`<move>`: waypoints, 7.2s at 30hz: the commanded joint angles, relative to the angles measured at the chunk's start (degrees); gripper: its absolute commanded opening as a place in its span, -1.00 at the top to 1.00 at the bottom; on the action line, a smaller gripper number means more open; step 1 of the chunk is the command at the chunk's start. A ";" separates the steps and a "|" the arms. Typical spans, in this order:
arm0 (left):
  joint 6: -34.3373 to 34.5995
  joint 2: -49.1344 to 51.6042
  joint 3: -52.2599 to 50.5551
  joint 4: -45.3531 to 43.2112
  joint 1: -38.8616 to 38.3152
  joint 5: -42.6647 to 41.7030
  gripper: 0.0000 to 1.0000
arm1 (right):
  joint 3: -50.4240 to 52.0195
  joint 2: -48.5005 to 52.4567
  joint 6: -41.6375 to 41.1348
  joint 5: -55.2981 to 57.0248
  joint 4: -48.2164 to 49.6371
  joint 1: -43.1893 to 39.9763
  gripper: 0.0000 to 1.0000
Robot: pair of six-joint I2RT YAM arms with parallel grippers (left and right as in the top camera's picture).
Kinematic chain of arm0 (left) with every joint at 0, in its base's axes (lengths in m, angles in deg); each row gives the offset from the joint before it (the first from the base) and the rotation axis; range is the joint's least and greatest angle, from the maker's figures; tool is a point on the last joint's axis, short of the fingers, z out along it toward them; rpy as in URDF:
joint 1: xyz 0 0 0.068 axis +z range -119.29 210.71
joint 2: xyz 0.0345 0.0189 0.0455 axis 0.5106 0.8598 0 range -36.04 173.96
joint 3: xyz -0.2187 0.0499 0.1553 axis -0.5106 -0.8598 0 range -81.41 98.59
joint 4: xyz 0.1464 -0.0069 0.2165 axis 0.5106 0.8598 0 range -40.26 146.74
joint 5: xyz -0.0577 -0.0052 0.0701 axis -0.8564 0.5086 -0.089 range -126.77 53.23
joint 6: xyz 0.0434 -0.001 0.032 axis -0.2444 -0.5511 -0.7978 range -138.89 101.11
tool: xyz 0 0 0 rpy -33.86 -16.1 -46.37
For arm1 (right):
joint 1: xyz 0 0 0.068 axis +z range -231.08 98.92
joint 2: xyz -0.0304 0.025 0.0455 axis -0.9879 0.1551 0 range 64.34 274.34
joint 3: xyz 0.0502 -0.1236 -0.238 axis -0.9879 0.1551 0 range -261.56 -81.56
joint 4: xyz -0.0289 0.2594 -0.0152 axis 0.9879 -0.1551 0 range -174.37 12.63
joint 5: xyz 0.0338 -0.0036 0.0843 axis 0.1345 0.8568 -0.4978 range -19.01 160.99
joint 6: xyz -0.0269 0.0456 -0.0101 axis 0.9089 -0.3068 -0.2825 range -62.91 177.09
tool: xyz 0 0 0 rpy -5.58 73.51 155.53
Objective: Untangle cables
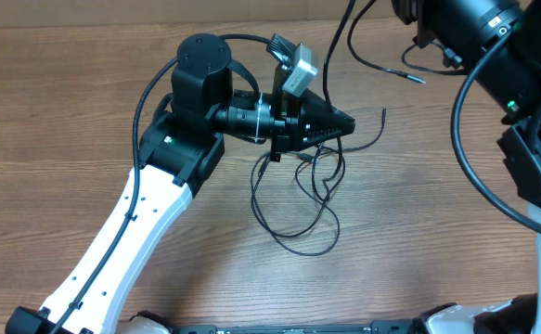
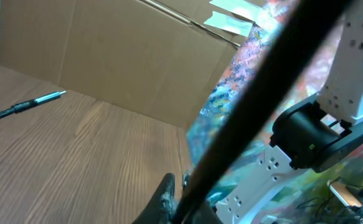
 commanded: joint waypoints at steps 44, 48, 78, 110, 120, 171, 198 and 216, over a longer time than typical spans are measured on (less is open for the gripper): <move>33.22 -0.44 1.18 25.05 4.85 37.03 0.92 | 10.38 8.33 63.25 -25.44 -49.22 -12.22 -1.00; 40.74 -0.44 1.18 25.24 5.79 35.89 0.92 | 15.21 8.33 65.94 -25.38 -46.34 -7.74 -1.00; 46.16 -0.44 1.18 26.56 6.12 35.19 0.92 | 26.62 9.18 61.48 -23.67 -30.23 0.83 0.78; 42.75 -0.44 1.16 26.84 6.12 33.03 0.27 | 21.92 8.74 52.46 -24.79 -27.98 0.79 0.92; 44.81 -0.44 1.16 26.67 6.12 33.00 0.55 | 21.92 8.74 52.24 -24.70 -28.17 0.90 0.92; 46.82 -0.42 1.16 26.47 6.12 33.00 0.92 | 21.94 8.74 52.28 -27.74 -28.83 0.94 0.92; 50.14 -0.68 9.51 7.65 6.01 20.37 0.91 | 21.88 8.63 52.30 -6.58 -31.58 -21.79 -1.00; 51.25 -0.68 23.56 -17.70 6.01 36.15 0.92 | 21.88 8.63 52.28 -3.45 -31.58 -22.56 -1.00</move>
